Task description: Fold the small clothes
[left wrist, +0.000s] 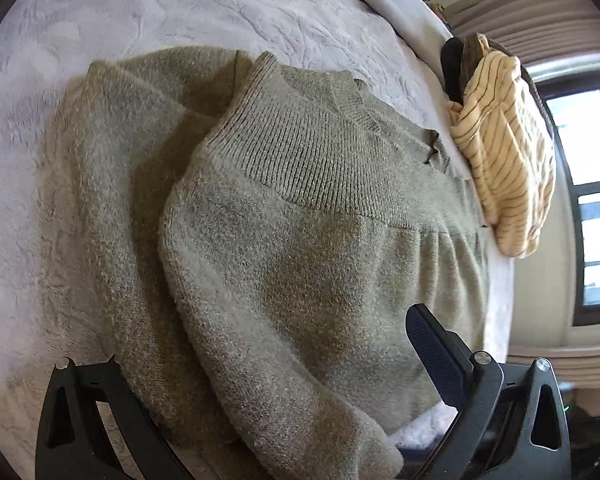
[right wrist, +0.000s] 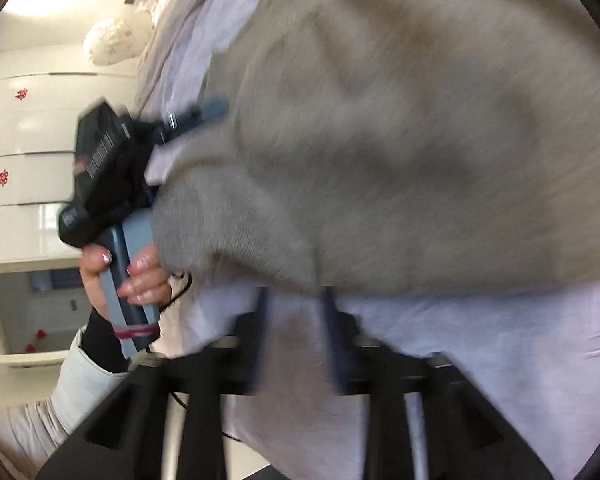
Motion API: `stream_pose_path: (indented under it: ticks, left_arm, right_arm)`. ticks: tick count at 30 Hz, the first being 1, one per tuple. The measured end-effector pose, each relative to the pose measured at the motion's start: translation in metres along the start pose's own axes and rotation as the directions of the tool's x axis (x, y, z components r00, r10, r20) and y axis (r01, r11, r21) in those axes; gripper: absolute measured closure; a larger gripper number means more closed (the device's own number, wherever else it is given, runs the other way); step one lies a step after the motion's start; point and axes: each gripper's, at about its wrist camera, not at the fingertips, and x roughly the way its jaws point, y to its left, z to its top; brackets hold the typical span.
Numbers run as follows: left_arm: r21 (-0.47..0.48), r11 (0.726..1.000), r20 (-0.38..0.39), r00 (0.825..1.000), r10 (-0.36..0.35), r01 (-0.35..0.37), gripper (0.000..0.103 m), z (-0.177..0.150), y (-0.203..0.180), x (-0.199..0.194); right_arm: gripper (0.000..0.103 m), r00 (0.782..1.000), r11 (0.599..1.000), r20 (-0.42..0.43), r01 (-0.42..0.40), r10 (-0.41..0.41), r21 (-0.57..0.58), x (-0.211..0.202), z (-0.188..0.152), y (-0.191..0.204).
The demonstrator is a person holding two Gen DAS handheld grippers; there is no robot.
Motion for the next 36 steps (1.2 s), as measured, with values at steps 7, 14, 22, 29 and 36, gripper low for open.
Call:
stream_pose_path:
  ticks: [7, 14, 22, 29, 36]
  left_arm:
    - [0.031, 0.998, 0.013, 0.998, 0.054, -0.054, 0.002, 0.000, -0.008, 0.004]
    - [0.052, 0.983, 0.007, 0.985, 0.175, -0.175, 0.052, 0.003, -0.011, 0.013]
    - [-0.009, 1.000, 0.078, 0.997, 0.027, -0.026, 0.085, 0.007, -0.009, -0.011]
    - [0.078, 0.994, 0.137, 0.987, -0.086, 0.075, 0.085, 0.014, -0.069, -0.035]
    - [0.212, 0.967, 0.137, 0.976, -0.172, 0.141, 0.085, 0.028, -0.158, -0.033]
  right_arm:
    - [0.080, 0.977, 0.996, 0.204, 0.080, -0.069, -0.048, -0.045, 0.056, 0.006]
    - [0.087, 0.979, 0.989, 0.147, 0.144, -0.139, -0.021, -0.007, 0.084, -0.026]
    - [0.089, 0.986, 0.997, 0.146, 0.075, -0.075, 0.005, -0.001, 0.077, -0.043]
    - [0.089, 0.989, 0.999, 0.151, -0.009, 0.004, 0.031, -0.012, 0.074, -0.059]
    - [0.089, 0.974, 0.995, 0.209, -0.094, 0.082, 0.045, -0.046, 0.072, -0.074]
